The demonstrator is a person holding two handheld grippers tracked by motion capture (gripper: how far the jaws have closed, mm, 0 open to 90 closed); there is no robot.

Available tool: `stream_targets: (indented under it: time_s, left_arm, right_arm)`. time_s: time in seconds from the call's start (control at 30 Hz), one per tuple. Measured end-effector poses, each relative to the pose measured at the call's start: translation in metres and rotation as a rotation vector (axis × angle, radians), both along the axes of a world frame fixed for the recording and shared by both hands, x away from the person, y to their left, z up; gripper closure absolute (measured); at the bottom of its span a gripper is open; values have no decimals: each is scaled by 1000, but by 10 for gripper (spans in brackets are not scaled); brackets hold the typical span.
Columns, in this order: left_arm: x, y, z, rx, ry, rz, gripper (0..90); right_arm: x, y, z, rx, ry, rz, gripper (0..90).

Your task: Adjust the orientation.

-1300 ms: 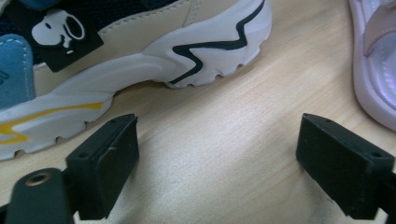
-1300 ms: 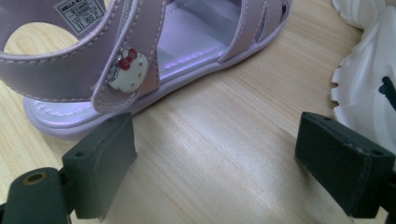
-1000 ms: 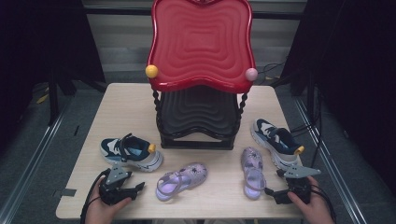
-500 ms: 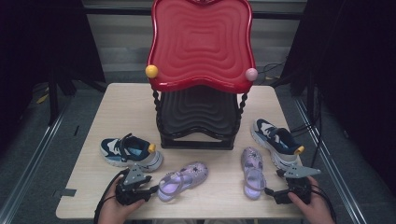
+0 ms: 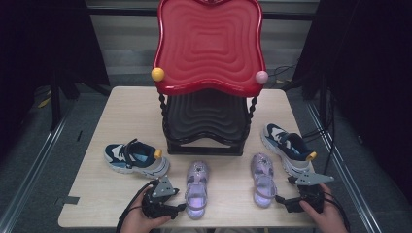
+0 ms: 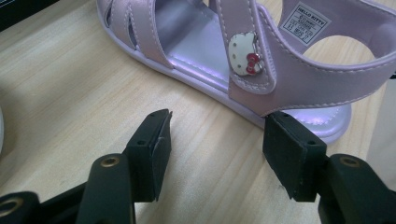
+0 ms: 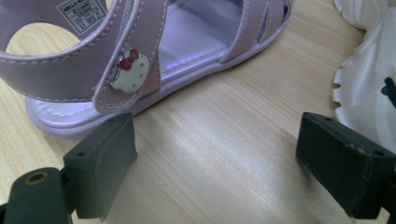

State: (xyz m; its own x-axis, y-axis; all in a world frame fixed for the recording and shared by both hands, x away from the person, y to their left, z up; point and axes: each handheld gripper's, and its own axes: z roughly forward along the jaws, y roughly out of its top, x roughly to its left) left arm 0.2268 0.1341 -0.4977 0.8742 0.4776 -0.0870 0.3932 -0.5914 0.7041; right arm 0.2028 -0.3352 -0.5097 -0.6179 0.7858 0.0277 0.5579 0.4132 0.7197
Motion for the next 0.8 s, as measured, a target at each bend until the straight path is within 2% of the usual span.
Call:
stream_targets:
  time_s: [0.1,0.17,0.23,0.3,0.37,0.47,0.6,0.67,0.8]
  left_arm:
    - [-1,1,2,12,14,4,397]
    - [-4,6,9,-30,27,16,390]
    - [-5,10,17,-47,27,34,389]
    - [-4,13,24,-94,39,53,390]
    - [-2,14,31,-129,28,73,389]
    - [1,13,39,-202,38,103,389]
    - [6,3,42,-229,38,139,386]
    - [7,0,41,-227,40,146,387]
    - [10,-10,31,-196,43,157,390]
  right_arm:
    - [0,0,0,-1,-1,-1,114]
    - [0,0,0,0,2,-4,115]
    - [0,0,0,-2,1,-4,114]
    - [0,0,0,-1,1,-4,115]
    - [0,0,0,-4,1,-5,115]
    - [-1,0,0,-4,0,-7,115]
    - [-2,0,0,-4,-3,-7,115]
    - [-2,0,0,-4,-3,-8,115]
    - [-2,0,0,-4,-2,-8,115]
